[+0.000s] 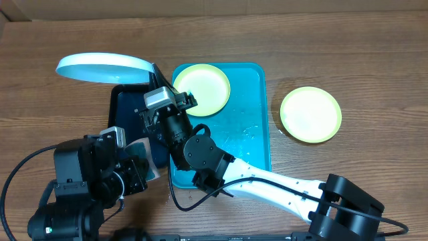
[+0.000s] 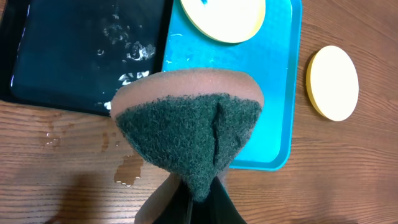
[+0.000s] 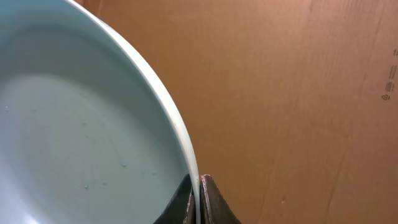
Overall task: Clean dirty plates on tray and stack at the side
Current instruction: 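Lift the white plate with the right gripper and tilt it over the tray, then carry the white plate right and stack it on the yellow plate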
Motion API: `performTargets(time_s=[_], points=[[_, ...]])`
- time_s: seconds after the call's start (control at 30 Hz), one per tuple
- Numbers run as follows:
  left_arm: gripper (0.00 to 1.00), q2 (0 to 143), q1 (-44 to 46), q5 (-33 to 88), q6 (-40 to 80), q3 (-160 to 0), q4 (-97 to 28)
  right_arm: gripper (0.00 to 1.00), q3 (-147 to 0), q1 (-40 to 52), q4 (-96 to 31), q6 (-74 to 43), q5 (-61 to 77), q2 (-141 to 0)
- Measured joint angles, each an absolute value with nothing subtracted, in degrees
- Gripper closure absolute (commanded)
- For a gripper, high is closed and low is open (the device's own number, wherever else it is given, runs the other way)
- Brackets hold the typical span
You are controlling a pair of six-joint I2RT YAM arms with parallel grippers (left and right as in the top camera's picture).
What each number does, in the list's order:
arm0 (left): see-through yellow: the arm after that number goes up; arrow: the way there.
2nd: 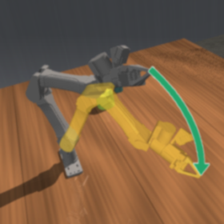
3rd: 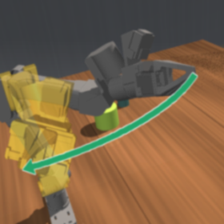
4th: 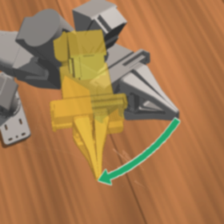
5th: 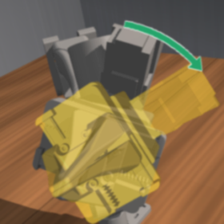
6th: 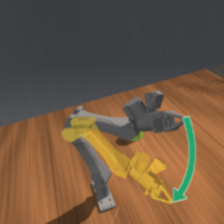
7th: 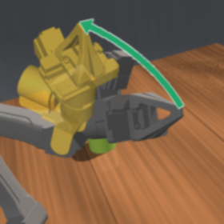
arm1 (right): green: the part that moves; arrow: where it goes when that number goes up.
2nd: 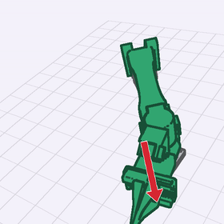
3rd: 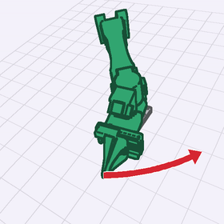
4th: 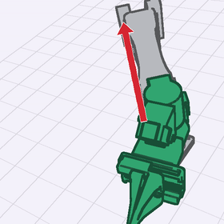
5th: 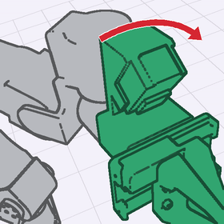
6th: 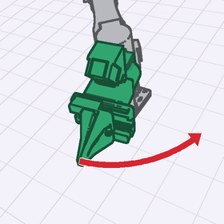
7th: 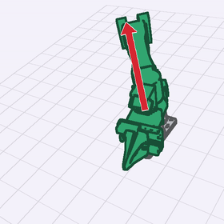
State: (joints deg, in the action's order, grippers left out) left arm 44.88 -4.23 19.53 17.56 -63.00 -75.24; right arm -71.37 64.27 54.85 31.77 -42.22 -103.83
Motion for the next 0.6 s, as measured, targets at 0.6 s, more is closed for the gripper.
performTargets(time_s=[0.6], points=[[0.93,44.9,-4.2,18.9,17.5,-63.0,-75.2,0.96,-71.4,64.3,54.8,31.8,-42.2,-103.8]])
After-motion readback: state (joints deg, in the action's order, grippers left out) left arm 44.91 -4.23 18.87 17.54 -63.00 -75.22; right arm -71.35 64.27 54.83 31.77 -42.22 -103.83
